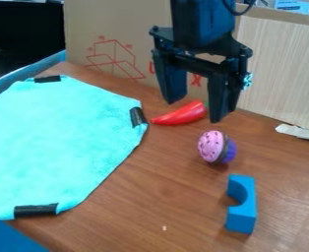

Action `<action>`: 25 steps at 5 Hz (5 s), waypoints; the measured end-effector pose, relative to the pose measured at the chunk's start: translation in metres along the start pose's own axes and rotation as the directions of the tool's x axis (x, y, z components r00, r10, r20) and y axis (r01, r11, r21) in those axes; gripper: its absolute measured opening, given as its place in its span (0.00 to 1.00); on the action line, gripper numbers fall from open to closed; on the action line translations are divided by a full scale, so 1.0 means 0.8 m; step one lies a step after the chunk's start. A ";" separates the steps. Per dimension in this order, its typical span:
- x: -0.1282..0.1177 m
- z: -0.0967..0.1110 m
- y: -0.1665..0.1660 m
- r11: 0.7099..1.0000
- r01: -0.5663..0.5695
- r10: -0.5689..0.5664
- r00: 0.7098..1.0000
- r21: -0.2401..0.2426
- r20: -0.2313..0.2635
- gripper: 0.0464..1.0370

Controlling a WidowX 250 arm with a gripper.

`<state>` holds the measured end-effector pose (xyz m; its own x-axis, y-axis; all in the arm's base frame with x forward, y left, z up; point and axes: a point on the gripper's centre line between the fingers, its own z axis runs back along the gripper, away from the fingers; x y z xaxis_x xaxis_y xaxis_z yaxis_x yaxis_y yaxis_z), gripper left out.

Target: Move the blue block to the edge of the cloth

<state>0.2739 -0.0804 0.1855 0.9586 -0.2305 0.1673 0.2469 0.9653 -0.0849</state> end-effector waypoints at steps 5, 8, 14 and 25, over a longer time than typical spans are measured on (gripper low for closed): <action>0.011 -0.122 -0.032 0.984 -0.179 0.179 0.958 -0.019 0.224 0.96; 0.020 -0.176 -0.046 0.948 -0.319 0.315 0.937 -0.001 0.149 0.94; 0.032 -0.077 -0.042 0.910 -0.387 0.409 0.895 -0.146 0.177 0.21; 0.018 -0.131 0.272 0.672 -0.729 0.721 0.684 0.133 0.108 0.28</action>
<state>0.3560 0.1136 0.0664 0.8187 0.5517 0.1593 -0.5517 0.8326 -0.0483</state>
